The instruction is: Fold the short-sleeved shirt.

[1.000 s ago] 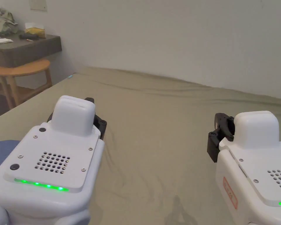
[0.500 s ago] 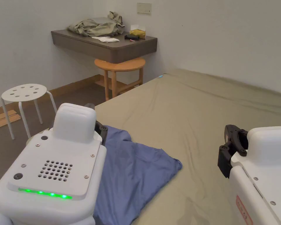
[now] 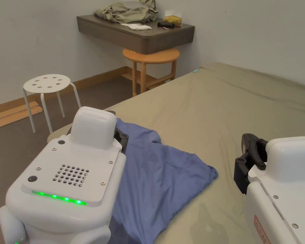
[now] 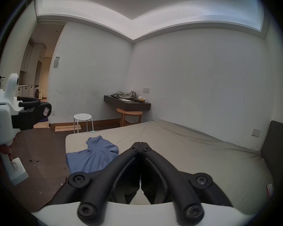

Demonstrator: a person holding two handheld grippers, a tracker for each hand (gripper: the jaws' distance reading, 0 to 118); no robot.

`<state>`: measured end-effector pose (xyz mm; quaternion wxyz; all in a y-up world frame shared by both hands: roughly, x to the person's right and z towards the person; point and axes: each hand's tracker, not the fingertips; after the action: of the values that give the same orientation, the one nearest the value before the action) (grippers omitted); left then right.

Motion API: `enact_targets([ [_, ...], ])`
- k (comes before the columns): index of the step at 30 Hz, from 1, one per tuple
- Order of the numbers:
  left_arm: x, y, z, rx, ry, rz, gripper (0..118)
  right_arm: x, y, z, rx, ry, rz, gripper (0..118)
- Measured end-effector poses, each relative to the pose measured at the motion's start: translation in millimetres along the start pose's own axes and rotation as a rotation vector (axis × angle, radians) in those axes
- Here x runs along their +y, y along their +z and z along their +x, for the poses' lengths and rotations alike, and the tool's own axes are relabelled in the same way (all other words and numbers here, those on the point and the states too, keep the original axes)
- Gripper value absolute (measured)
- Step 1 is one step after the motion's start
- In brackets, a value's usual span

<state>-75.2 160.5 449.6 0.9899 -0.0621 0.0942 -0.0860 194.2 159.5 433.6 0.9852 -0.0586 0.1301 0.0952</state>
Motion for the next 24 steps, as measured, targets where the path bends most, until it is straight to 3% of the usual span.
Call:
enact_targets([
  [9,-36.3,-105.1,31.5,-0.181,0.064,-0.265,0,-23.1,-23.7,23.8,-0.042,-0.009,-0.073,2],
  [14,-93.2,-193.5,57.4,-0.285,0.158,-0.537,0,-41.5,-42.1,41.3,-0.067,0.000,-0.138,1],
  [19,-146.5,-268.1,86.6,-0.336,0.126,-0.681,1,-62.3,-58.1,64.4,-0.100,-0.010,-0.198,2],
  [20,-154.3,-280.0,90.6,-0.329,0.130,-0.702,23,-66.1,-59.9,69.4,-0.098,-0.020,-0.207,1],
  [21,-160.7,-288.7,93.2,-0.302,0.146,-0.721,63,-69.3,-61.4,73.2,-0.100,-0.027,-0.216,2],
  [22,-169.1,-298.2,95.1,-0.290,0.147,-0.754,111,-72.9,-62.9,76.5,-0.114,-0.030,-0.228,2],
  [23,-176.0,-306.9,97.2,-0.289,0.150,-0.778,116,-75.9,-63.7,78.9,-0.124,-0.027,-0.236,2],
  [24,-181.3,-312.4,97.7,-0.286,0.156,-0.791,110,-79.4,-65.5,82.4,-0.132,-0.024,-0.245,2],
])
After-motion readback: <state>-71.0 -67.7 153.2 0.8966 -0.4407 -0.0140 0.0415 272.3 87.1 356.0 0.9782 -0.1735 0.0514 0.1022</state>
